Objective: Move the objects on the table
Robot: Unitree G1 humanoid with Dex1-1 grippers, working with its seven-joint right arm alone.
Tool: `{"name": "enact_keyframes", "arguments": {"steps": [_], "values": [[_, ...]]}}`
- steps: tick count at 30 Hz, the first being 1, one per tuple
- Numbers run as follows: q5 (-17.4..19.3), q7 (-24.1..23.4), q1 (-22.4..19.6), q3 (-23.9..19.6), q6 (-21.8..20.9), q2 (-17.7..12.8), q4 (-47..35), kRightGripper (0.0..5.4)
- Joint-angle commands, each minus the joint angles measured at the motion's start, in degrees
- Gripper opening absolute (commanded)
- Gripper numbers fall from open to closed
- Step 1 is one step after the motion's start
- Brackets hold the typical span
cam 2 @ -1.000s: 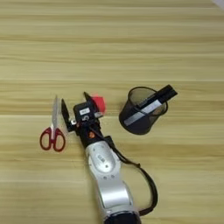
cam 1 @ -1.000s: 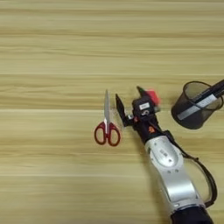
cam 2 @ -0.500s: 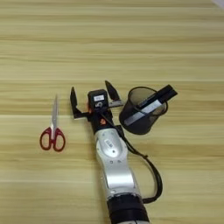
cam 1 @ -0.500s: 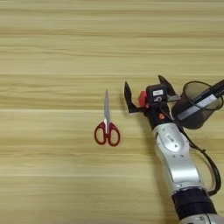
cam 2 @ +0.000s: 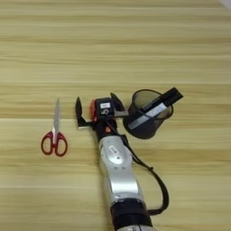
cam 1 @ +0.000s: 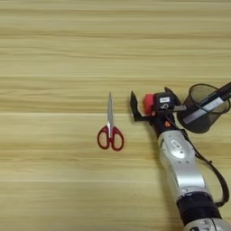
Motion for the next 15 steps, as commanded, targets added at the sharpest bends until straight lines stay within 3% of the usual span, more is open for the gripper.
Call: {"name": "enact_keyframes", "arguments": {"steps": [1,15], "values": [[0.59,-0.37,-4.39,-0.66,-0.08,-0.46,-1.07,5.38],[2.16,-0.02,-5.20,-1.50,1.94,-0.05,1.31,5.38]]}}
